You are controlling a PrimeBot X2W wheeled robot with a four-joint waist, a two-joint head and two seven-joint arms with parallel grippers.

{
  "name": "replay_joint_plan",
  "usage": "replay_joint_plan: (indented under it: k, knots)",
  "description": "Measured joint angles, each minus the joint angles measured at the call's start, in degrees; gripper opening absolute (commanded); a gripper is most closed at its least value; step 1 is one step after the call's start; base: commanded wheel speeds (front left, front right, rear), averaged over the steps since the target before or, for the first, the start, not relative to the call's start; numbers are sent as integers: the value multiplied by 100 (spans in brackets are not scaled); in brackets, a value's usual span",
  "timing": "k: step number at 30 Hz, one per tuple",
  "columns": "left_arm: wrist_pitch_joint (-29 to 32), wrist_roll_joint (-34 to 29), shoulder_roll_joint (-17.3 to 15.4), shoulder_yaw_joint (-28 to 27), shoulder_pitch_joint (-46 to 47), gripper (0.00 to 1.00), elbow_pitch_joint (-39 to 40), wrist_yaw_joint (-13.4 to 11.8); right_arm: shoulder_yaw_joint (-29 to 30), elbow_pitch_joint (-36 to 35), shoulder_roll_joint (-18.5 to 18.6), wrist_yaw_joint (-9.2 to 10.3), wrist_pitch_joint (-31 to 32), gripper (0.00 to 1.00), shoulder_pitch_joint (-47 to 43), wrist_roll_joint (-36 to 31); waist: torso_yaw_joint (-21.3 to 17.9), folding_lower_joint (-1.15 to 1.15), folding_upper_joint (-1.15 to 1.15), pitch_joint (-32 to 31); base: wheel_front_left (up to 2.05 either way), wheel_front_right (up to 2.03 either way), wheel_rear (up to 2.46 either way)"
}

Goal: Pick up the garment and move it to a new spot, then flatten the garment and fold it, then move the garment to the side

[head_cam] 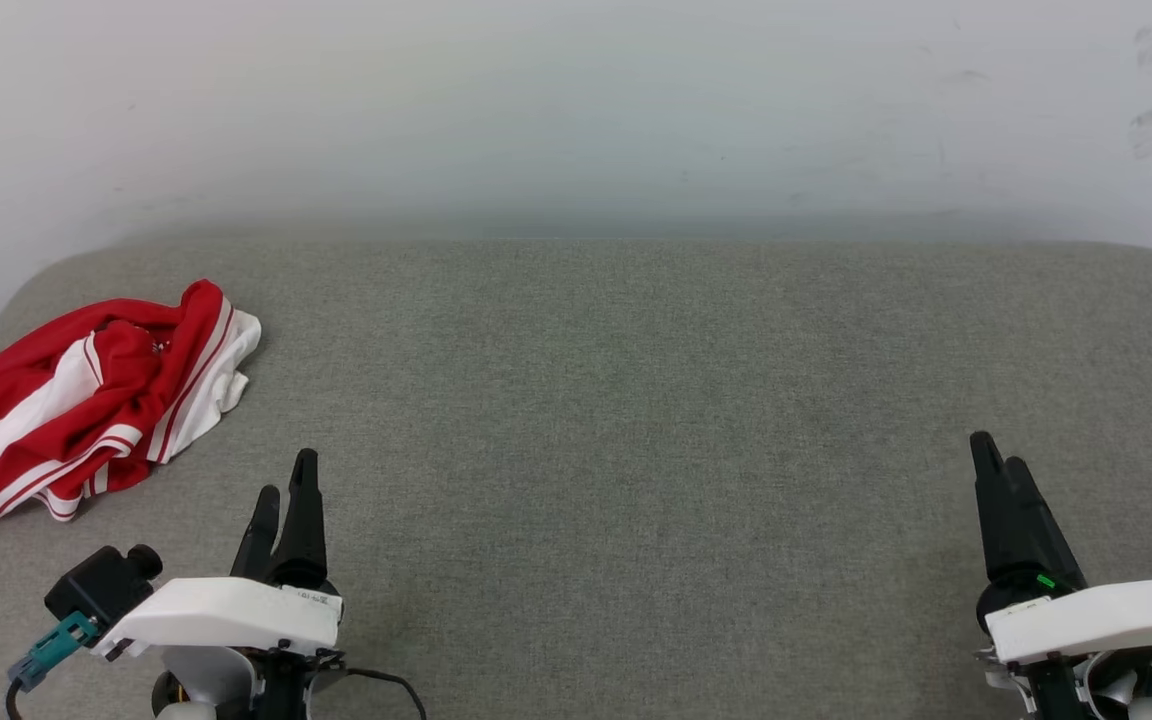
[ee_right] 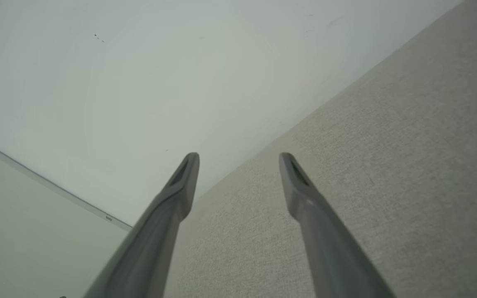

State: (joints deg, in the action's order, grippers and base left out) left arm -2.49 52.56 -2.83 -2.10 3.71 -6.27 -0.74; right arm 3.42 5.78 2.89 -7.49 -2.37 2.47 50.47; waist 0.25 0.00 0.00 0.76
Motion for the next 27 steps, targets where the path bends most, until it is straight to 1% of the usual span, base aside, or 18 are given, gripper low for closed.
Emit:
replay_joint_plan:
  k: [13, 27]
  knots:
    - [-244, -1049, -172, 377, -93, 100, 79, -371, -44, 0, 0, 0, -245, 100, -55, -1143, 2, 0, 0, -21, 0, 0, 0]
    - [-480, -1993, -315, 689, -116, 100, 235, -684, -104, -120, 0, 0, -478, 100, -135, -2176, 4, 0, 0, -28, 0, 0, 0]
